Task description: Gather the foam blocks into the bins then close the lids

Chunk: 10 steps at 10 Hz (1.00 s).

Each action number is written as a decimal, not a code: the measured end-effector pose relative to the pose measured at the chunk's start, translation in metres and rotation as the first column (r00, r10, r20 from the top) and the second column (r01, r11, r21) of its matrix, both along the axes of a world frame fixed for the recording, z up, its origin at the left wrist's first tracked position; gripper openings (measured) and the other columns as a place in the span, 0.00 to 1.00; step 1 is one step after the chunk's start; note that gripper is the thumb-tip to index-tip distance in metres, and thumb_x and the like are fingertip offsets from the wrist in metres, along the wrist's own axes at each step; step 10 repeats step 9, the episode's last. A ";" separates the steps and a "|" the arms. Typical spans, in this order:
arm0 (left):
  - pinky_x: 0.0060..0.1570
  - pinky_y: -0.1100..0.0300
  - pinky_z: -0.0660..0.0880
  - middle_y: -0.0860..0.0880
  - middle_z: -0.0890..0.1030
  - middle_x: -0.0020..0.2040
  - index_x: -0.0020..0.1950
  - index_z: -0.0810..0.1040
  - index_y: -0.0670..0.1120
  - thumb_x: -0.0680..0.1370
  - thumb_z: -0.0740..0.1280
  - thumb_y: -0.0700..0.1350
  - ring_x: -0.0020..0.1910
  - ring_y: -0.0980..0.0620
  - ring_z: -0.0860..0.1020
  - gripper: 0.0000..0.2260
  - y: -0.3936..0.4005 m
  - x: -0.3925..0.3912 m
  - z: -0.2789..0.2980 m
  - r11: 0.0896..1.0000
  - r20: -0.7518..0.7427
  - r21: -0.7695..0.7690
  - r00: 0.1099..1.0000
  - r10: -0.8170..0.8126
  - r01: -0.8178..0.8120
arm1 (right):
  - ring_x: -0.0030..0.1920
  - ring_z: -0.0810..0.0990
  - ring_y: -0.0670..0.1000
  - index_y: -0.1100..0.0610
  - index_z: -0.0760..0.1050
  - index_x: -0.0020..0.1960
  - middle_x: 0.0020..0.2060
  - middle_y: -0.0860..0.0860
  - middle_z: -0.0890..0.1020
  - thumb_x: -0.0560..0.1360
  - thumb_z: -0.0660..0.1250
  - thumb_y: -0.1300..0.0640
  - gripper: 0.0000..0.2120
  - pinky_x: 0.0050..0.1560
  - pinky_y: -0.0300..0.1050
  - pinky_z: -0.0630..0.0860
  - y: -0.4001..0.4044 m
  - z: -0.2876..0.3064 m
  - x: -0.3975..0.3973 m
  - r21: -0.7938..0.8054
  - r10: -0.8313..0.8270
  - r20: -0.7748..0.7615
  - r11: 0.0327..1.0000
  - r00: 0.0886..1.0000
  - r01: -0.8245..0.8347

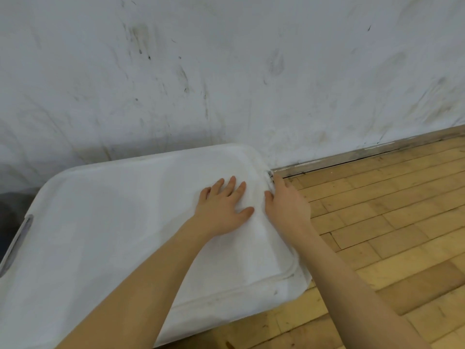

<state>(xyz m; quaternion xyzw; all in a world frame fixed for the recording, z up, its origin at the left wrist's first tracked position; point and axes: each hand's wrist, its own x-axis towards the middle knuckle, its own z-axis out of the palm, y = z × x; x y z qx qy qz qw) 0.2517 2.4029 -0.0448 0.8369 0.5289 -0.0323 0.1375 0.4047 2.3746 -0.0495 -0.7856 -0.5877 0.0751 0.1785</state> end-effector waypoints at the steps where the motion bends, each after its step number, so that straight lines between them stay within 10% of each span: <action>1: 0.72 0.51 0.42 0.54 0.41 0.78 0.77 0.43 0.57 0.78 0.48 0.65 0.76 0.51 0.42 0.30 0.001 0.000 -0.003 1.000 -0.009 0.009 1.000 -0.003 0.003 | 0.54 0.78 0.56 0.55 0.60 0.72 0.57 0.53 0.77 0.80 0.56 0.51 0.22 0.43 0.45 0.67 0.000 -0.001 0.002 -0.011 -0.014 -0.018 1.000 1.000 0.013; 6: 0.71 0.55 0.43 0.54 0.51 0.77 0.76 0.57 0.56 0.79 0.55 0.58 0.76 0.54 0.48 0.25 0.001 -0.009 -0.010 0.997 0.237 0.067 0.971 0.019 -0.036 | 0.40 0.72 0.50 0.48 0.64 0.72 0.47 0.48 0.80 0.81 0.53 0.53 0.19 0.41 0.43 0.63 -0.002 0.006 0.002 0.027 0.018 0.108 0.999 0.994 -0.021; 10: 0.65 0.55 0.62 0.49 0.73 0.67 0.64 0.76 0.47 0.80 0.60 0.47 0.66 0.49 0.69 0.14 -0.005 -0.093 0.029 0.941 0.501 0.098 0.833 0.234 -0.324 | 0.60 0.74 0.57 0.56 0.68 0.70 0.64 0.54 0.74 0.81 0.55 0.53 0.19 0.58 0.51 0.71 -0.004 0.038 -0.031 0.056 0.029 -0.042 0.998 0.999 -0.027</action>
